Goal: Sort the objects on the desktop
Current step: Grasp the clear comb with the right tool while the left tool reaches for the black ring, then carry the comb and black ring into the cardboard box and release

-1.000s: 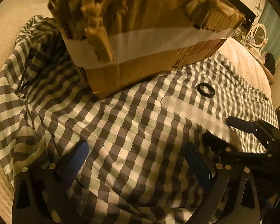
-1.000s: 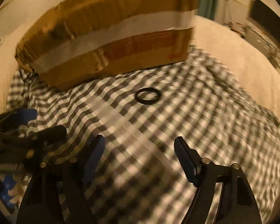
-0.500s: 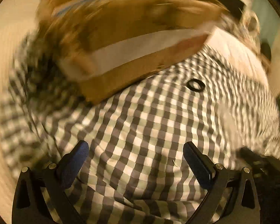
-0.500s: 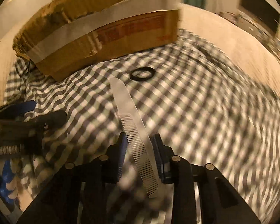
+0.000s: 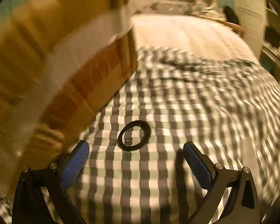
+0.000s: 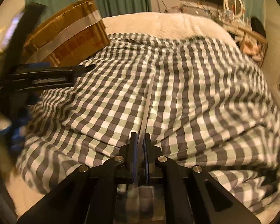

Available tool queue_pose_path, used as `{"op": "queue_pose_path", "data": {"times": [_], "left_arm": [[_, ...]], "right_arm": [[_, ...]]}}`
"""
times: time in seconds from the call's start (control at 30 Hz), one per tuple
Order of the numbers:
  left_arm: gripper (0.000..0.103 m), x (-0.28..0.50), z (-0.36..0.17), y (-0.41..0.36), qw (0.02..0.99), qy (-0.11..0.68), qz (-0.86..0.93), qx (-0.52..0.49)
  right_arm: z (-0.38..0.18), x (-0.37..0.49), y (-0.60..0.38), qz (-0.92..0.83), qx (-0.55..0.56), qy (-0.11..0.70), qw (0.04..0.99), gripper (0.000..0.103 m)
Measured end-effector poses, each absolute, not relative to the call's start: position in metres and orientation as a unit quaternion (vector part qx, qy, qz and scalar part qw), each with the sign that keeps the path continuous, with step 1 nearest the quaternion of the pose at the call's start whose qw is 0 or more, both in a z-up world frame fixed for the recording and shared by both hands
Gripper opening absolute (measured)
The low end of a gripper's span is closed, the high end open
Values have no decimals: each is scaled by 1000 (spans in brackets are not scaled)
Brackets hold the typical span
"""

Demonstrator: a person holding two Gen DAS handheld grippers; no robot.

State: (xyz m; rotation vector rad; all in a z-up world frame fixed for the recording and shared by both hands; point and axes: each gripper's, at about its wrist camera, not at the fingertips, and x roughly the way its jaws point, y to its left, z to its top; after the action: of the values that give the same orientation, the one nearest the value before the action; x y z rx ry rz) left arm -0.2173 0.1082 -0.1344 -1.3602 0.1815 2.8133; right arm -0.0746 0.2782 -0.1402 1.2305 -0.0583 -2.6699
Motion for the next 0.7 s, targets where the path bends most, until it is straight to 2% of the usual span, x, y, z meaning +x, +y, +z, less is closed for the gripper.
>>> {"op": "queue_pose_path", "data": {"times": [0.17,0.23,0.3,0.33,0.37,0.43,0.7], "left_arm": [[100,-234,-148,93,25,4,891,-454],[77,-234,-145,88,38,-10,895,-445],[27,-233,-141,85,51,-16,899,-436],[16,-232,-138,84,56,-24,902,-428],[10,-230,-137,83,56,-25,904,-424],[6,-226,-132,82,61,-28,905,-419],[5,-180,-94,62,139,-90,906,-389]], "right_arm": [[-157,-80,277,-902,418,-41,99,6],[-158,-82,275,-903,417,-43,94,6],[-159,-85,272,-903,418,-41,88,6],[-160,-85,271,-903,418,-40,86,6],[-160,-85,270,-903,419,-39,84,6],[-160,-86,268,-903,421,-36,81,6],[-153,-88,267,-894,440,-57,63,5]]}}
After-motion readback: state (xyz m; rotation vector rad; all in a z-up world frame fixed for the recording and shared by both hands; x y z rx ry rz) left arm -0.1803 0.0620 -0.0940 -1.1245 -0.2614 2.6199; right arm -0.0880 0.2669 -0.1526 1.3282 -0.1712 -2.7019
